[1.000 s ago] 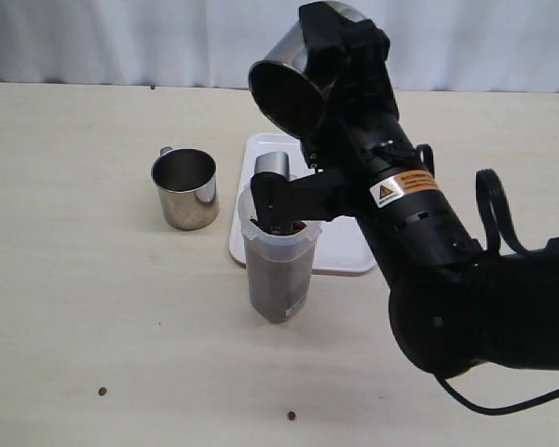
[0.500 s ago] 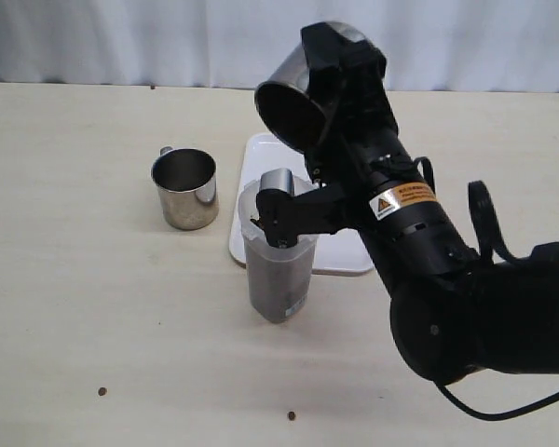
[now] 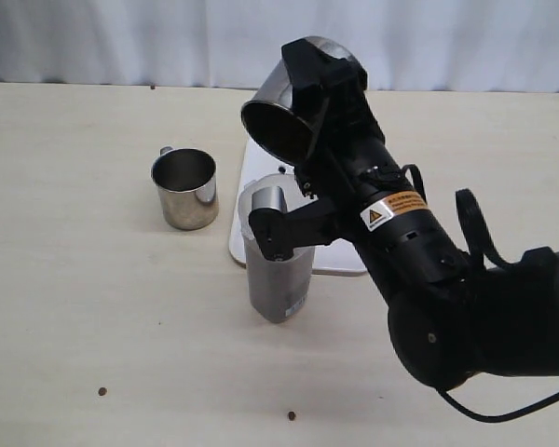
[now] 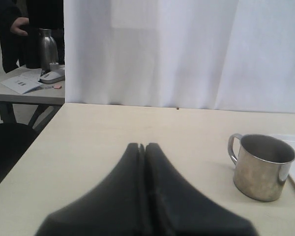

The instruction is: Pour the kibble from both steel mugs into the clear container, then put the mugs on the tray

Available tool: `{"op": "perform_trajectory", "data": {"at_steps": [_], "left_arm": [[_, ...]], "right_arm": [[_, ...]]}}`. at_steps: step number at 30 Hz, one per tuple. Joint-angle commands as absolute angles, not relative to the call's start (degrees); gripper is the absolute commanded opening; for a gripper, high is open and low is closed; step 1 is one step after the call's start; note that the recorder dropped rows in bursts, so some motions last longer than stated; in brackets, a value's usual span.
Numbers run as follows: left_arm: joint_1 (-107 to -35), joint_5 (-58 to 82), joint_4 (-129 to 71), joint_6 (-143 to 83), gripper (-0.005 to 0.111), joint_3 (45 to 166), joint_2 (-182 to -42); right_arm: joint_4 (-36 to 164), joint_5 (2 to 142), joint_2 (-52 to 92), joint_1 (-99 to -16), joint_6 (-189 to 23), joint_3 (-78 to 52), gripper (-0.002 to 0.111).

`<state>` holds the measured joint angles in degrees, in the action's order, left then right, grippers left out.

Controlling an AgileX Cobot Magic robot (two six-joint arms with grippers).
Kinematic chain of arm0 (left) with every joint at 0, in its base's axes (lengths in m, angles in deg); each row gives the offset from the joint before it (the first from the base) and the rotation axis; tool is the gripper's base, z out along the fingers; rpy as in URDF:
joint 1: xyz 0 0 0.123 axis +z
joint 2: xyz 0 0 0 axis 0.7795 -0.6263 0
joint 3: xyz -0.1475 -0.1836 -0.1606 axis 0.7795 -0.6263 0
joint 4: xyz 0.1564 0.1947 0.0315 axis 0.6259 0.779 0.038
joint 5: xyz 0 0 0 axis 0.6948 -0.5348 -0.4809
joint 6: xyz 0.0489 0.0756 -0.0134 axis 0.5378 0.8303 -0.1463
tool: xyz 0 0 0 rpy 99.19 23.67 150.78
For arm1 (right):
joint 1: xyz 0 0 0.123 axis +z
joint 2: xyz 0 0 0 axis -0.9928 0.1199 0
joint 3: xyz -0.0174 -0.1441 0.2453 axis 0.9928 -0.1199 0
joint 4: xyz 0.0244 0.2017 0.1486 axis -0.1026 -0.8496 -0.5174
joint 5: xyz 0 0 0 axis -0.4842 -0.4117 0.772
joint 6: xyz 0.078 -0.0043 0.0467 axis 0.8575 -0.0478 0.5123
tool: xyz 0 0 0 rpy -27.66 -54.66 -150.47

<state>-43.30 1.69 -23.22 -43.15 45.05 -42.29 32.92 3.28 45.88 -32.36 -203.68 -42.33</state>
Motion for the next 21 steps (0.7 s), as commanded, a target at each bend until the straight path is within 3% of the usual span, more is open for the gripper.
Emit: {"op": "perform_trajectory", "data": {"at_steps": [1,21], "left_arm": [[-43.6,2.2,-23.5,-43.2,0.000,44.9,-42.1],[-43.6,2.2,-23.5,-43.2,0.000,44.9,-42.1]], "right_arm": [[33.4,1.8,45.7,-32.6,-203.7,-41.9,0.005],[34.4,1.8,45.2,-32.6,-203.7,-43.5,0.005]]}}
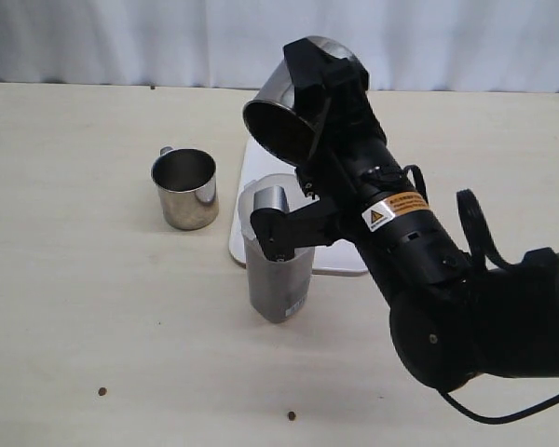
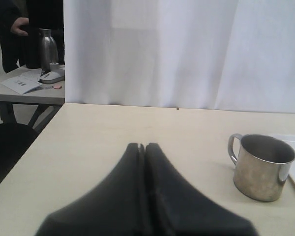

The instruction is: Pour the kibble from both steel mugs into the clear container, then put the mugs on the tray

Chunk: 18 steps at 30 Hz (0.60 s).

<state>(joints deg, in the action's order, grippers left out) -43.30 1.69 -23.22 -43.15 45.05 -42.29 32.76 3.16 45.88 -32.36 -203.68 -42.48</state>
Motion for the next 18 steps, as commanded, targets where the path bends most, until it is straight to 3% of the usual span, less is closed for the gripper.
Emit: {"op": "perform_trajectory", "data": {"at_steps": [1,18], "left_arm": [[-43.6,2.2,-23.5,-43.2,0.000,44.9,-42.1],[-43.6,2.2,-23.5,-43.2,0.000,44.9,-42.1]], "right_arm": [[35.1,1.8,44.6,-32.6,-203.7,-43.5,0.005],[33.2,1.8,44.6,-32.6,-203.7,-43.4,0.005]]}}
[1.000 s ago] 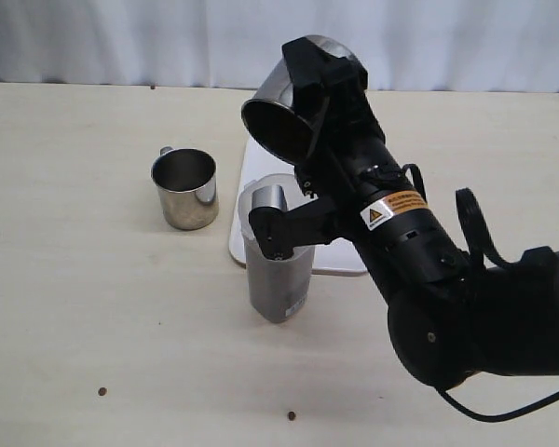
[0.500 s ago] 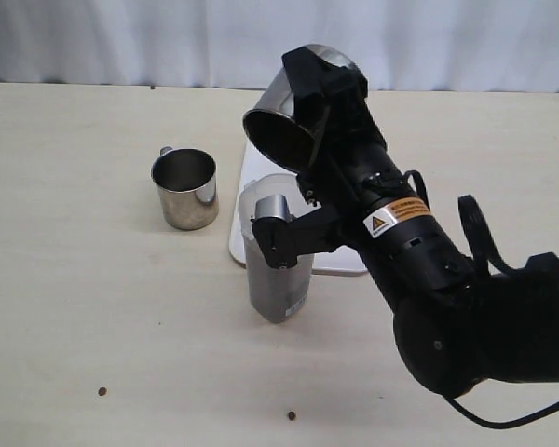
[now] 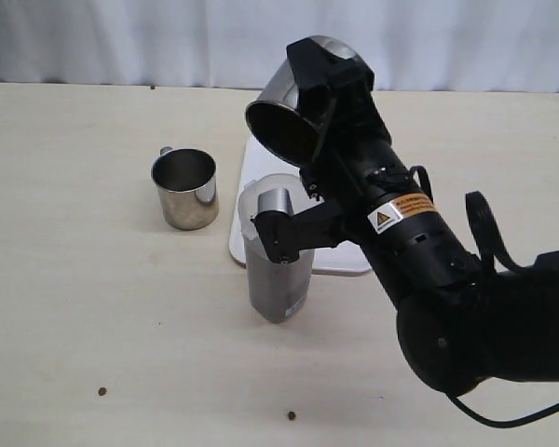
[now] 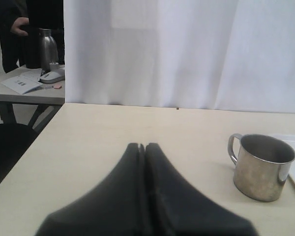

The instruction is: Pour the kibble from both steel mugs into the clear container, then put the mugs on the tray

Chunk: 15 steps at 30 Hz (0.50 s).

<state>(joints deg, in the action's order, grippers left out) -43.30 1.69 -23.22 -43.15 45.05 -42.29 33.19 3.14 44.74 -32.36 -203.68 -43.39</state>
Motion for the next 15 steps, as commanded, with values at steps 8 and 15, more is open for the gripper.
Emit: {"op": "perform_trajectory", "data": {"at_steps": [8,15], "left_arm": [[-43.6,2.2,-23.5,-43.2,0.000,44.9,-42.1],[-43.6,2.2,-23.5,-43.2,0.000,44.9,-42.1]], "right_arm": [[27.8,1.8,43.1,-32.6,-203.7,-40.9,0.005],[32.3,1.8,44.0,-32.6,-203.7,-43.5,0.005]]}}
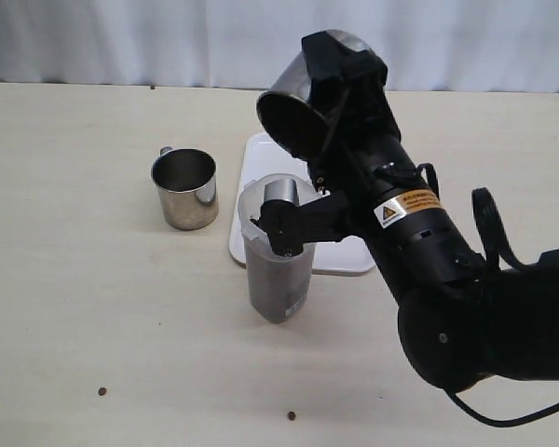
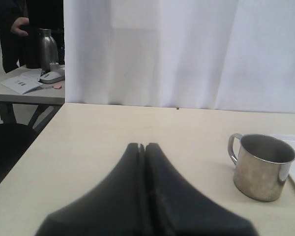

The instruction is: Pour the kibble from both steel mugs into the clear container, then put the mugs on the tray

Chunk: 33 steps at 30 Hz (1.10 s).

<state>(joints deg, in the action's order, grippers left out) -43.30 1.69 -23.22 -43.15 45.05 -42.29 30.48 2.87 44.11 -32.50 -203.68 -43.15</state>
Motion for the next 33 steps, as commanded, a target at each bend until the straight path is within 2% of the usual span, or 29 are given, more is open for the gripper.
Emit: {"op": "perform_trajectory", "data": {"at_steps": [1,13,23,33], "left_arm": [[-43.6,2.2,-23.5,-43.2,0.000,44.9,-42.1],[-43.6,2.2,-23.5,-43.2,0.000,44.9,-42.1],[-43.6,2.2,-23.5,-43.2,0.000,44.9,-42.1],[-43.6,2.2,-23.5,-43.2,0.000,44.9,-42.1]], "right_arm": [[32.3,1.8,44.0,-32.6,-203.7,-43.5,0.005],[42.4,1.8,44.0,-32.6,-203.7,-43.5,0.005],[34.3,1.8,44.0,-32.6,-203.7,-43.5,0.005],[35.4,1.8,44.0,-32.6,-203.7,-43.5,0.005]]}}
